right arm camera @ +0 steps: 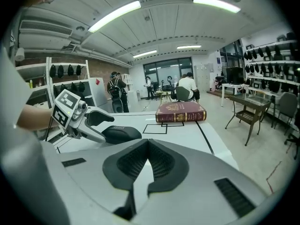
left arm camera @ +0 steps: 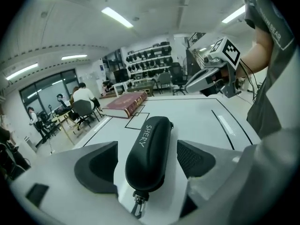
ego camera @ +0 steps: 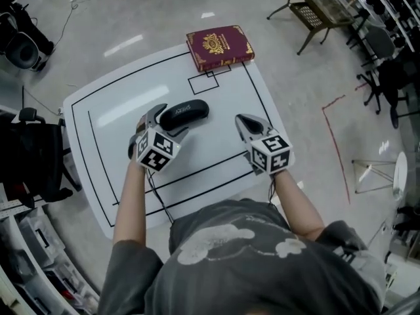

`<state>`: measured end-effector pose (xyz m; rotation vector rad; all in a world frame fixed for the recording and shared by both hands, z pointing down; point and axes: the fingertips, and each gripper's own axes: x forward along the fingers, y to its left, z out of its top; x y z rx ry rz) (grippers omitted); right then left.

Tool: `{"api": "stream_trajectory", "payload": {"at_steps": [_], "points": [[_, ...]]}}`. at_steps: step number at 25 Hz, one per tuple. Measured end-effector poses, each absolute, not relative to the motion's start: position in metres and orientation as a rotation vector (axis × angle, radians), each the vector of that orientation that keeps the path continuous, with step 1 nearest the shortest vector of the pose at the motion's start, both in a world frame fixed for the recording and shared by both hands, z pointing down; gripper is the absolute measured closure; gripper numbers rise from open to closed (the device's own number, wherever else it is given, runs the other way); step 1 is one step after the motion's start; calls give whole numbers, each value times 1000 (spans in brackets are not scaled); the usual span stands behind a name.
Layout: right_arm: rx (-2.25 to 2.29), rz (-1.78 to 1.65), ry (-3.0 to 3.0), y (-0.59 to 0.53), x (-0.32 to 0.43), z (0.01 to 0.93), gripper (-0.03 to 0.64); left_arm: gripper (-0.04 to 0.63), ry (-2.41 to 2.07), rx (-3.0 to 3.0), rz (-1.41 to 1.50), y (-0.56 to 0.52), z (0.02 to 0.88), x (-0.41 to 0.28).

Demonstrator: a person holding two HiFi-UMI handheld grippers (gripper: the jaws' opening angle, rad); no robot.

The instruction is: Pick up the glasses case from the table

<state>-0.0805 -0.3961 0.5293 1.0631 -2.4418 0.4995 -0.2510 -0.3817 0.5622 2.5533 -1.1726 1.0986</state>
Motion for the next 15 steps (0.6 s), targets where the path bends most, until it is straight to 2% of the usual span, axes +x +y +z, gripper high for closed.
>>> {"api": "stream_trajectory", "payload": {"at_steps": [15], "points": [[1102, 543, -2412, -398, -79, 538, 617, 217, -1011, 2488, 1262, -394, 611, -243]]}}
